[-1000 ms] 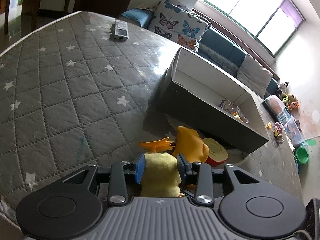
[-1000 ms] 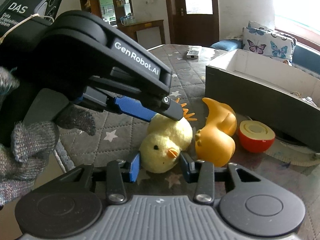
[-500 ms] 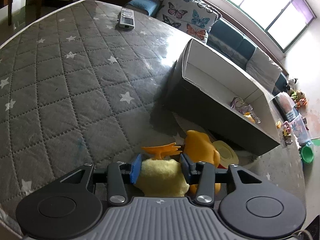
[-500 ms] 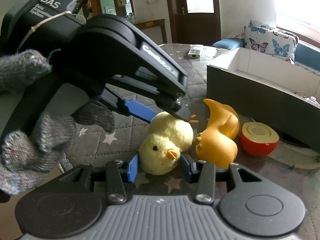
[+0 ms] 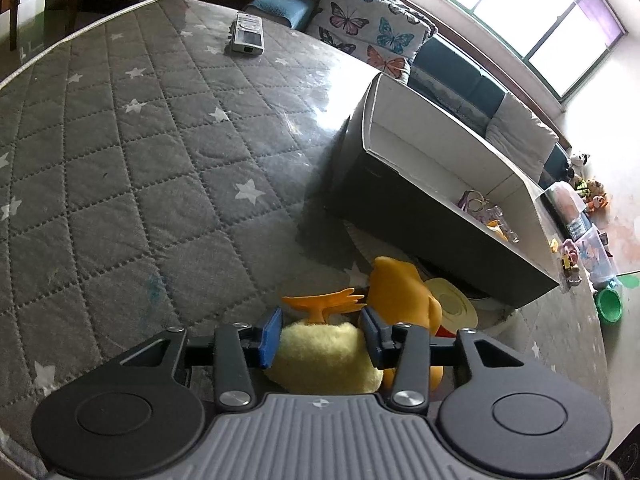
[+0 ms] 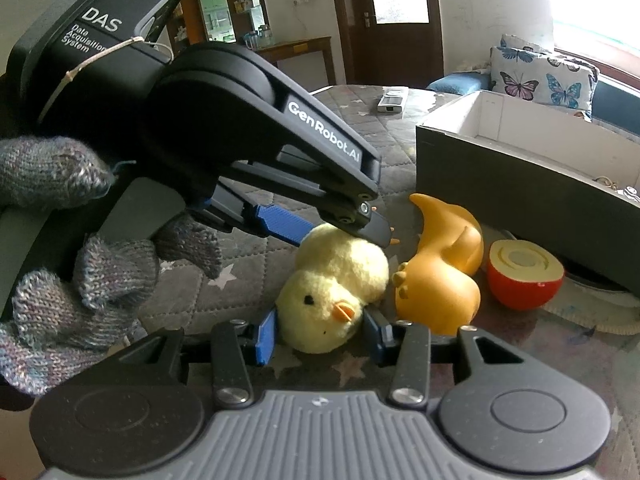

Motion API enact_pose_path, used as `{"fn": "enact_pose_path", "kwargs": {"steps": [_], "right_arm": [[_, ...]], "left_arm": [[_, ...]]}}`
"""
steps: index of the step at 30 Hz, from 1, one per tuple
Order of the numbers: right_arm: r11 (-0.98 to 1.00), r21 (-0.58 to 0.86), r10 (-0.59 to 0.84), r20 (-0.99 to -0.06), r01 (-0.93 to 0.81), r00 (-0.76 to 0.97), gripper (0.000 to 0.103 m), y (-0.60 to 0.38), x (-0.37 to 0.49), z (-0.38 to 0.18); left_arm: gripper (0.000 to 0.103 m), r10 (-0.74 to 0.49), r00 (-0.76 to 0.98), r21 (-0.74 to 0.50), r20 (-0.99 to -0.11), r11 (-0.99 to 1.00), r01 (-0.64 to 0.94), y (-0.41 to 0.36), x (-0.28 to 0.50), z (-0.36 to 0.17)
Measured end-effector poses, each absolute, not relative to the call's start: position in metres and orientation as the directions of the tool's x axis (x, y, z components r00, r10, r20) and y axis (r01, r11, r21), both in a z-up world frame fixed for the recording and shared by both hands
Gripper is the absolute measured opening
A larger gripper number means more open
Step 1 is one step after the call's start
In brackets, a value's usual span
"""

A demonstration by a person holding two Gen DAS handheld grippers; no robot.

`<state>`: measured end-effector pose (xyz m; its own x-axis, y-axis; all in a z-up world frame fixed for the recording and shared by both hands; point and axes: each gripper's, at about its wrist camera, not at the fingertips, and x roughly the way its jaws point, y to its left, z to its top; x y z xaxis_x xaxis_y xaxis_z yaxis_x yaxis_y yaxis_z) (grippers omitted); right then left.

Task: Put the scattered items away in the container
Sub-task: 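Close both grippers together on the yellow plush chick, then lift the chick with both grippers and carry it over the box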

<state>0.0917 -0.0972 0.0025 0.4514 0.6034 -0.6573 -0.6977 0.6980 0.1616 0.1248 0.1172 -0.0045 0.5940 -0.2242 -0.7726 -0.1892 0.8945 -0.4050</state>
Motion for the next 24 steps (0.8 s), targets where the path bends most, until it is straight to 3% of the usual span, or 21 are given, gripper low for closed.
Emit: {"fn": "enact_pose_path", "kwargs": {"steps": [24], "right_arm": [[0.693, 0.135, 0.641, -0.565, -0.709, 0.52, 0.044, -0.117, 0.083, 0.032]], "left_arm": [[0.043, -0.2, 0.668, -0.392, -0.716, 0.908, -0.149, 0.098, 0.113, 0.043]]}}
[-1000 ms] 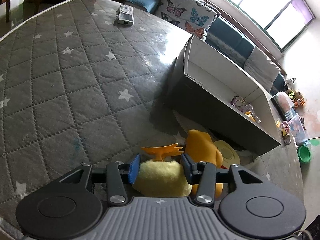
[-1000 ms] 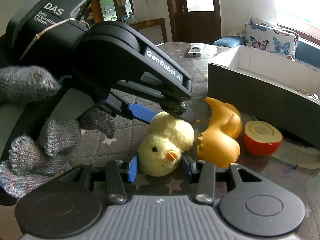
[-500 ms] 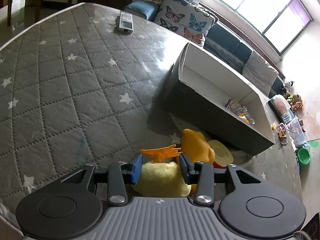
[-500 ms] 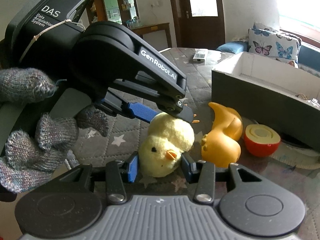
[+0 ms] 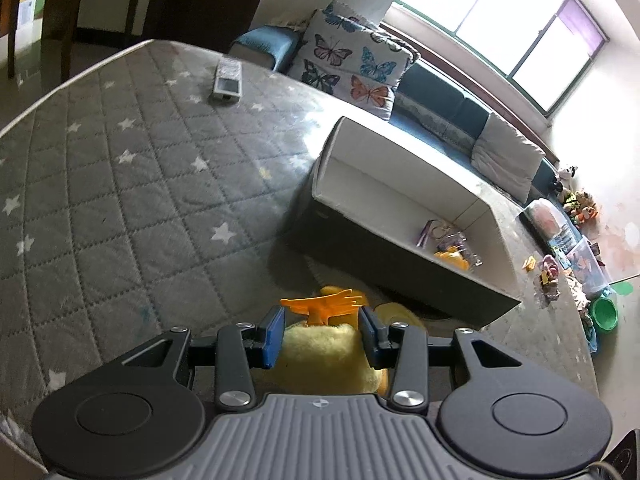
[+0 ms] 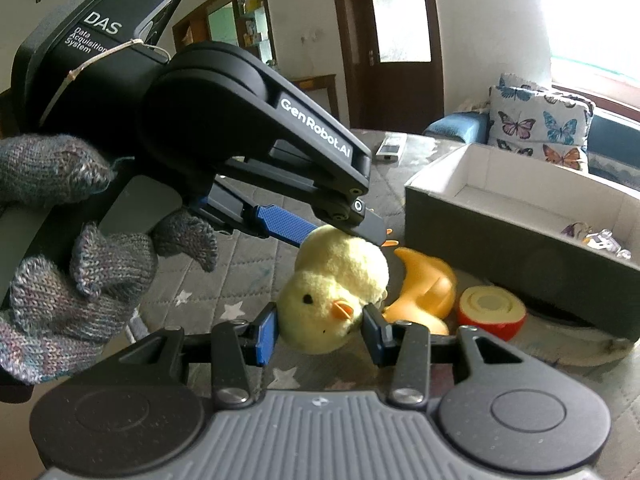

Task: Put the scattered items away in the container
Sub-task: 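Lift the chick with both grippers and carry it over the box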

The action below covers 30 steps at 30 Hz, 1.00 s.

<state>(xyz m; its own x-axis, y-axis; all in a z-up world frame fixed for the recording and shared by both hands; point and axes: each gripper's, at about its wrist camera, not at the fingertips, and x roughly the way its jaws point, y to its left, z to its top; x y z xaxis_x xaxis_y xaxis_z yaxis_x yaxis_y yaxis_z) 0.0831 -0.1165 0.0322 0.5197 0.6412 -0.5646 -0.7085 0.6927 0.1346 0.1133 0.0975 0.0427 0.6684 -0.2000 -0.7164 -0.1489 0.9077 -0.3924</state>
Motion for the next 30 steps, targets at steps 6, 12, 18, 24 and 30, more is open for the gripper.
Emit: {"fn": "enact_pose_path", "kwargs": {"steps": [6, 12, 18, 24, 30], "right_arm": [[0.71, 0.124, 0.634, -0.541, -0.693, 0.553, 0.044, -0.124, 0.089, 0.042], [0.734, 0.115, 0.62, -0.515, -0.67, 0.592, 0.044, -0.134, 0.101, 0.053], [0.759, 0.106, 0.6, -0.496, -0.642, 0.628, 0.044, -0.144, 0.119, 0.063], [0.781, 0.1, 0.579, -0.487, -0.617, 0.654, 0.044, -0.149, 0.144, 0.071], [0.798, 0.086, 0.553, -0.5, -0.597, 0.667, 0.044, -0.148, 0.176, 0.072]], "left_arm": [[0.043, -0.207, 0.68, -0.376, -0.704, 0.92, -0.109, 0.083, 0.126, 0.057], [0.043, -0.217, 0.692, -0.358, -0.688, 0.932, -0.063, 0.067, 0.142, 0.073], [0.043, -0.231, 0.698, -0.342, -0.678, 0.939, -0.021, 0.051, 0.168, 0.087], [0.042, -0.245, 0.702, -0.333, -0.668, 0.943, 0.012, 0.039, 0.198, 0.097], [0.042, -0.262, 0.693, -0.338, -0.671, 0.941, 0.029, 0.031, 0.234, 0.098]]}}
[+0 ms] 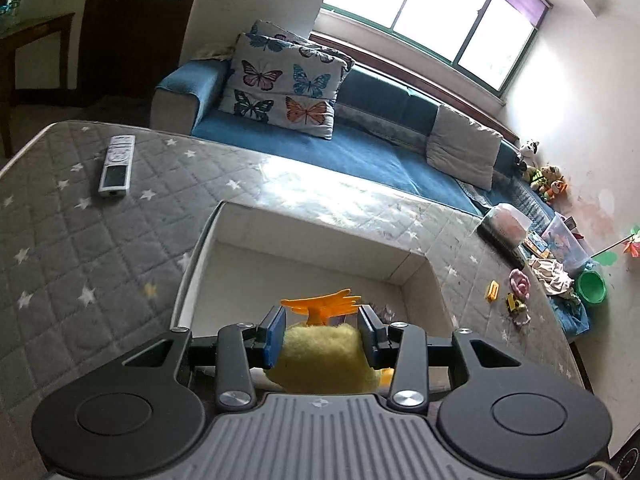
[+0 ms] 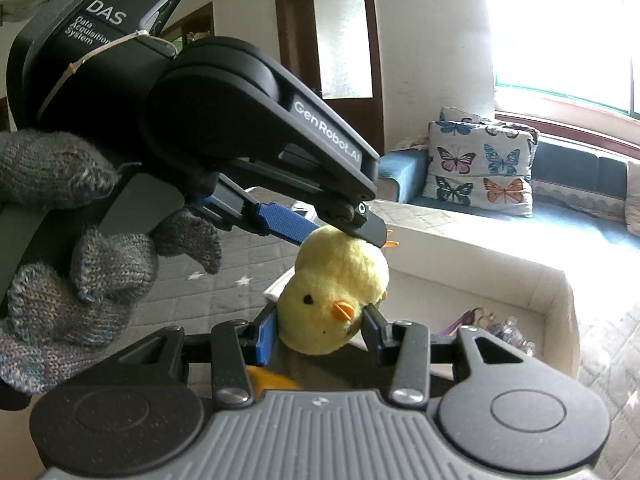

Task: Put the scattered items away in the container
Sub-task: 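Lift the chick with both grippers and carry it over the box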

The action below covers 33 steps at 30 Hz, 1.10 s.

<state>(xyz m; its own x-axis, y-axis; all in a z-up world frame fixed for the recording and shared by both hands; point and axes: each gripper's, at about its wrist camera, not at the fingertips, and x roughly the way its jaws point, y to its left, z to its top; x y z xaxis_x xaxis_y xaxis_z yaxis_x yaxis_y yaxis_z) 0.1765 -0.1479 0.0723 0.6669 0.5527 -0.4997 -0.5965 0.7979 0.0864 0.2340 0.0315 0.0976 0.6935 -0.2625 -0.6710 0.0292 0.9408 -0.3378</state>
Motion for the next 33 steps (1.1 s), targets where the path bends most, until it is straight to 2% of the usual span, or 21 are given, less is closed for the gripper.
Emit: {"fn": "enact_pose_path", "kwargs": {"steps": [10, 27, 33], "right_arm": [[0.818, 0.091, 0.511, -0.571, -0.568, 0.643, 0.044, -0.141, 0.227, 0.055], [0.816, 0.125, 0.483, -0.685, -0.565, 0.545, 0.044, -0.133, 0.269, 0.017], [0.819, 0.135, 0.483, -0.688, -0.558, 0.541, 0.045, -0.129, 0.274, 0.015]], "left_arm": [[0.042, -0.293, 0.642, -0.368, -0.709, 0.929, 0.018, 0.029, 0.296, 0.069], [0.042, -0.31, 0.554, -0.401, -0.773, 0.915, -0.048, 0.035, 0.34, 0.016], [0.035, -0.318, 0.532, -0.412, -0.785, 0.909, -0.064, 0.038, 0.343, 0.006]]}}
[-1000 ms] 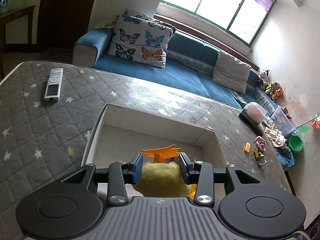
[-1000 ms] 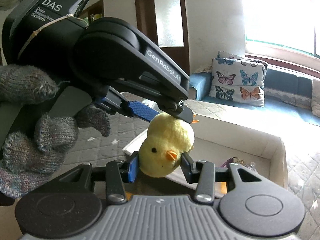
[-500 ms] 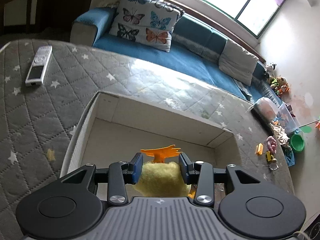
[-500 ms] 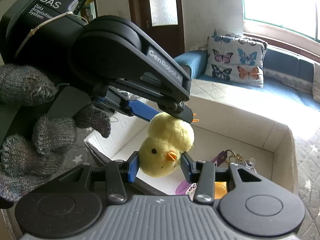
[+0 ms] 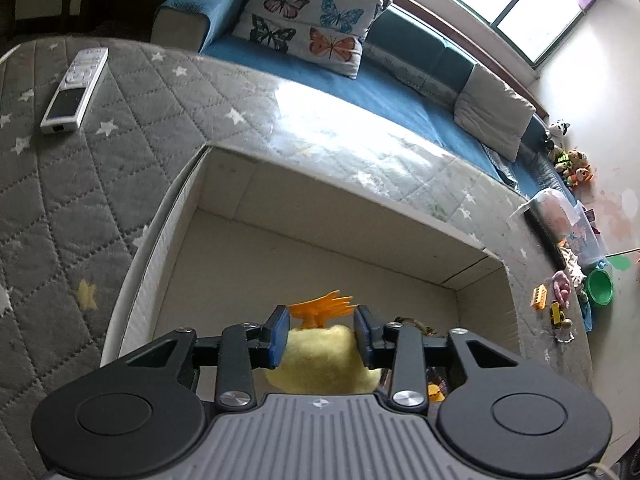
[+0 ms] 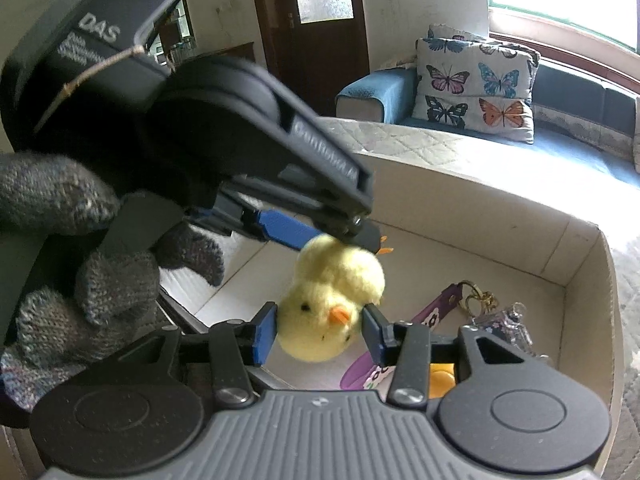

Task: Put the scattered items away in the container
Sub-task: 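Lift the chick with both grippers and carry it over the box, then lower the chick into the box and open both grippers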

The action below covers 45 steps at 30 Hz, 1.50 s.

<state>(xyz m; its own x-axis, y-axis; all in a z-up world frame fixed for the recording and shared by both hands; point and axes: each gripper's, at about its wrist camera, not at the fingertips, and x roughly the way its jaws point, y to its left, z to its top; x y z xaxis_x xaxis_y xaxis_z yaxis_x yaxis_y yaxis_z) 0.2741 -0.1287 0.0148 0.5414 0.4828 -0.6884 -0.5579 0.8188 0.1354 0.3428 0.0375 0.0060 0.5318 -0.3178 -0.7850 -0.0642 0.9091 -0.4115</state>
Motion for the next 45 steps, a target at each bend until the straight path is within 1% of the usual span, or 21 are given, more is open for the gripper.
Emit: {"fn": "enact_pose_path", "kwargs": {"steps": [2, 10, 23, 28, 30, 32, 45], "right_arm": [[0.83, 0.124, 0.465, -0.693, -0.543, 0.551, 0.045, -0.128, 0.278, 0.014], [0.838, 0.14, 0.468, -0.681, -0.527, 0.563, 0.045, -0.131, 0.278, 0.015], [0.848, 0.158, 0.475, -0.65, -0.505, 0.593, 0.046, -0.142, 0.263, 0.024], [0.852, 0.145, 0.468, -0.642, -0.503, 0.607, 0.046, -0.14, 0.255, 0.027], [0.854, 0.148, 0.469, -0.636, -0.499, 0.613, 0.047, -0.141, 0.251, 0.029], [0.857, 0.144, 0.465, -0.629, -0.494, 0.623, 0.051, -0.143, 0.247, 0.031], [0.863, 0.102, 0.452, -0.592, -0.495, 0.667, 0.052, -0.143, 0.225, 0.047]], "left_arm": [[0.035, -0.32, 0.524, -0.415, -0.789, 0.907, -0.07, 0.038, 0.344, 0.003], [0.036, -0.32, 0.526, -0.419, -0.788, 0.905, -0.075, 0.04, 0.342, 0.003], [0.037, -0.297, 0.581, -0.39, -0.758, 0.92, -0.037, 0.035, 0.329, 0.02], [0.037, -0.292, 0.597, -0.383, -0.748, 0.923, -0.028, 0.034, 0.32, 0.025], [0.037, -0.293, 0.607, -0.387, -0.739, 0.922, -0.026, 0.035, 0.316, 0.028], [0.037, -0.291, 0.616, -0.383, -0.732, 0.923, -0.02, 0.035, 0.312, 0.031], [0.037, -0.29, 0.659, -0.385, -0.694, 0.923, 0.001, 0.037, 0.286, 0.052]]}}
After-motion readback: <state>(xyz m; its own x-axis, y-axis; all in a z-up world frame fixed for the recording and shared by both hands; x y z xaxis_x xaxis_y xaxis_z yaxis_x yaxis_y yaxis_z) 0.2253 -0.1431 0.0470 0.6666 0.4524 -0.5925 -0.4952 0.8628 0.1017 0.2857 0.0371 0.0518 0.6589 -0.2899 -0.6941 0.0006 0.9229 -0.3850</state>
